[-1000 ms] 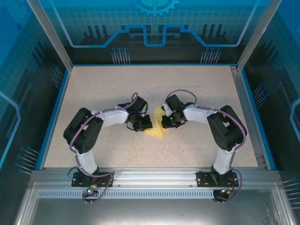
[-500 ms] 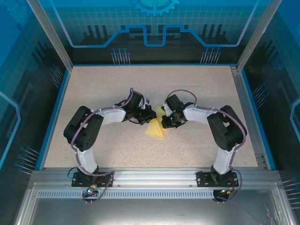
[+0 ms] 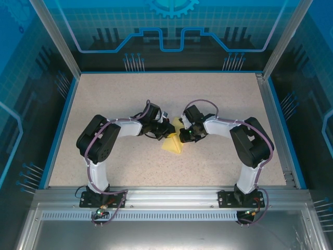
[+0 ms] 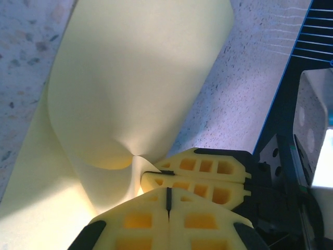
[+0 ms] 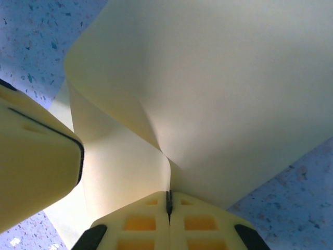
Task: Fold a paper plane with a square sheet of paper (pick it up from the middle)
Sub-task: Third fold the triangle at the center of the table.
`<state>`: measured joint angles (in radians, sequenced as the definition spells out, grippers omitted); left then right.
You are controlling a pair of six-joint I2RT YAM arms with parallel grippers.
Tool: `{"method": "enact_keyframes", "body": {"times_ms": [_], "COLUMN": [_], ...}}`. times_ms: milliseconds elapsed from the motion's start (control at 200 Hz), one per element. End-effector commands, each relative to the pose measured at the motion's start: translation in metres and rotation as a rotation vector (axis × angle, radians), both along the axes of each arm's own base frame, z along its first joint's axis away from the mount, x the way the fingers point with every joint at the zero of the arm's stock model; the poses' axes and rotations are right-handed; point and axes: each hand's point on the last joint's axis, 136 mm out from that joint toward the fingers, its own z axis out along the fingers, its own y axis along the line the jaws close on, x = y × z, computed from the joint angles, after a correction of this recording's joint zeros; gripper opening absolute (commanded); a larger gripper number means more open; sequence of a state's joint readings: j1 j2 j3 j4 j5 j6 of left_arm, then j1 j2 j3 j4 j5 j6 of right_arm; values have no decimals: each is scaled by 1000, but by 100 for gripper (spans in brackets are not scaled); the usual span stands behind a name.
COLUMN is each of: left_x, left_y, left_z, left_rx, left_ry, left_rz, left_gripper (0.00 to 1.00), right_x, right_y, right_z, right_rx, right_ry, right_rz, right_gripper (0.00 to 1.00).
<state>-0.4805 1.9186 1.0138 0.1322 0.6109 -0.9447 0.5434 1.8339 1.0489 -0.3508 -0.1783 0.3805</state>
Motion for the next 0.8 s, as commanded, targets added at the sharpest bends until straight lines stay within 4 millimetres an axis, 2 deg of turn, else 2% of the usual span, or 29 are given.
{"method": "enact_keyframes", "body": {"times_ms": [0,175,455,795], "left_x": [-6,-11,-7,-8], "left_y": [-1,4,3,9], "left_z": [-7,-12,-17,-40], "left_rx": [-15,6,30,88], "left_ry": [23,30,31,64], "left_rz": [-10,-12,-20,-11], "left_gripper": [0,0,0,0], "right_x": [-11,-11,-12,-11], "right_y": [-16,-18,-19,-17], "right_z": [-20,-20,-20,-19], "right_rx": [-91,-100,-101,-93], "right_ry": [40,38,38,39], "right_rz": [-13,-13,-13,-12], "right_gripper": [5,4,5,5]}}
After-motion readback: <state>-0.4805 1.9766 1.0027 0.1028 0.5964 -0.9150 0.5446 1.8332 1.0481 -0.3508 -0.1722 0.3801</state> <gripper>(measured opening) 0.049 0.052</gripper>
